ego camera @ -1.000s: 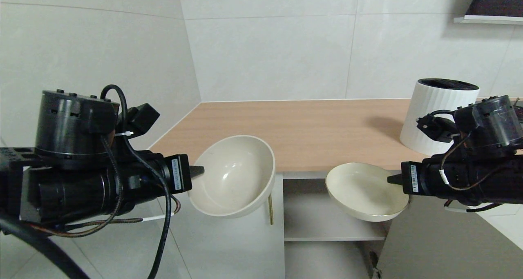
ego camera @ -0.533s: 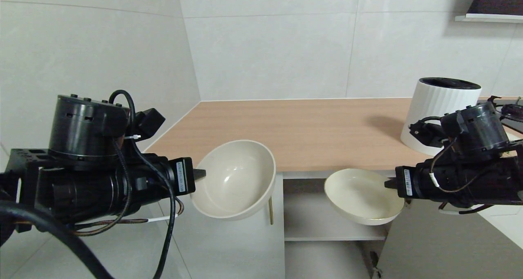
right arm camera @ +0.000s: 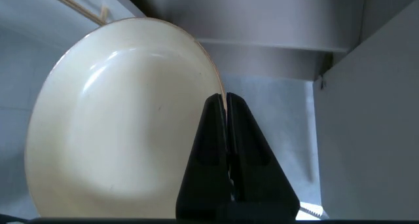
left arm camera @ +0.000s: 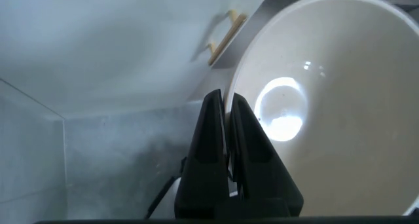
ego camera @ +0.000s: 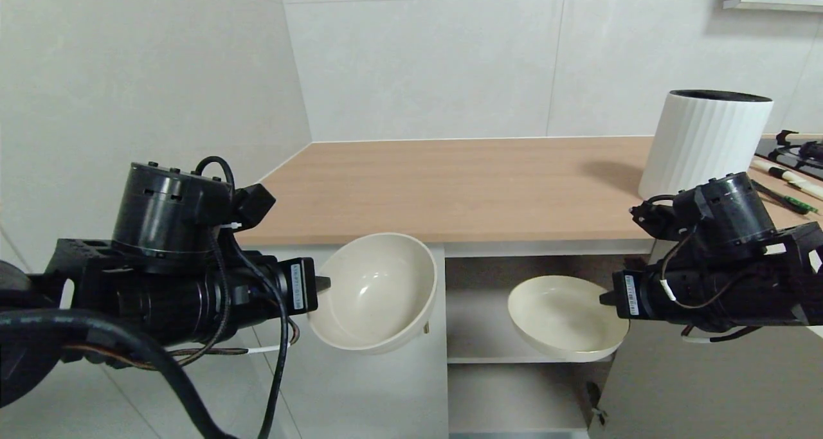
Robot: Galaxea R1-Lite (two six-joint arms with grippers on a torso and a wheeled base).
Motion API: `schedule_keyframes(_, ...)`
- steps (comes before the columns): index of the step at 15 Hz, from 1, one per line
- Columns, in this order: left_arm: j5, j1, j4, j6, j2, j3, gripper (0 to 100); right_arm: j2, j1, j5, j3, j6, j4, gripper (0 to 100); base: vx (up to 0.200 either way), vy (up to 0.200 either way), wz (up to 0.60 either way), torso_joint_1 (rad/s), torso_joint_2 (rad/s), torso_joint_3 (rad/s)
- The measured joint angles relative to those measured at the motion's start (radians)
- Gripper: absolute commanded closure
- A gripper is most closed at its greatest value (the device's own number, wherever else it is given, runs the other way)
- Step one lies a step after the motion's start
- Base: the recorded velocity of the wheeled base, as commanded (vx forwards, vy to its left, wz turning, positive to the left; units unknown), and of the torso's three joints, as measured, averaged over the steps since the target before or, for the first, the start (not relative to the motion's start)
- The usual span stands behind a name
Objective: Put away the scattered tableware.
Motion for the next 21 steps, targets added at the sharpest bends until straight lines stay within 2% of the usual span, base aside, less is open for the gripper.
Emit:
schedule_keyframes(10,0.0,-0.003,0.001,0.0,0.022,0.003,100,0.035,0.0,0.0,0.009,-0.003,-0.013,100,0.0,0.0,0.0,-0.13,0.42,0.282)
schedule_keyframes(16,0.002,-0.008,0.0,0.0,0.03,0.003,100,0.064,0.0,0.0,0.017,-0.021,-0.04,100,0.0,0.0,0.0,-0.006,0.03,0.015)
schedule_keyframes(21,0.002,-0.016,0.0,-0.001,0.037,0.003,100,0.224,0.009,-0.011,0.014,-0.019,-0.163,100,0.0,0.0,0.0,0.0,0.0,0.0)
